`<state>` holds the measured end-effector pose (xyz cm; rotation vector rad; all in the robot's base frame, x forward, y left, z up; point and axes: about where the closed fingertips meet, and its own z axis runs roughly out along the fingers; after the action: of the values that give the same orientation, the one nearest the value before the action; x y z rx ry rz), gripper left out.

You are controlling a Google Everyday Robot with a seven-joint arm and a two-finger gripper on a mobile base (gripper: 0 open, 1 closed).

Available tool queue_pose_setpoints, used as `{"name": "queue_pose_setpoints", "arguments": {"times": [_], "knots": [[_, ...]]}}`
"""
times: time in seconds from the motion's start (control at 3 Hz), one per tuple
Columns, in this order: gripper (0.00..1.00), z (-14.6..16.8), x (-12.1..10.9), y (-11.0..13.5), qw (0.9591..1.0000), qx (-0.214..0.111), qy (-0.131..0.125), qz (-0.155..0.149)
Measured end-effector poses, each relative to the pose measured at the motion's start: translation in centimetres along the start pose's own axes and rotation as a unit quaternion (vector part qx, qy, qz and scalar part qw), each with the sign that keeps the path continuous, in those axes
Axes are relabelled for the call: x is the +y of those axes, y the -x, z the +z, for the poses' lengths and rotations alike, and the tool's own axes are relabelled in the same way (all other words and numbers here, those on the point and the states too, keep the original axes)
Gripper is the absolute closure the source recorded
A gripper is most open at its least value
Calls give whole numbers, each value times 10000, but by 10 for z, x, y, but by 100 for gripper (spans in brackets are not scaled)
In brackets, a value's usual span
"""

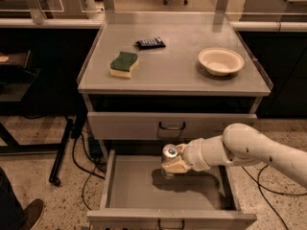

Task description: Pick redbull can from middle drawer and place on counter

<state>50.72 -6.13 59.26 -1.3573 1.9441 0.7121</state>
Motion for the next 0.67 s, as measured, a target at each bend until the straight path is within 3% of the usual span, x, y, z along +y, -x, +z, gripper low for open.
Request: {"name": "queue_pose_setpoints", "arguments": {"times": [0.33,0.67], "knots": [[100,-14,2,33,9999,96,38,124],[100,-37,-1,77,9999,146,-39,-64]]}}
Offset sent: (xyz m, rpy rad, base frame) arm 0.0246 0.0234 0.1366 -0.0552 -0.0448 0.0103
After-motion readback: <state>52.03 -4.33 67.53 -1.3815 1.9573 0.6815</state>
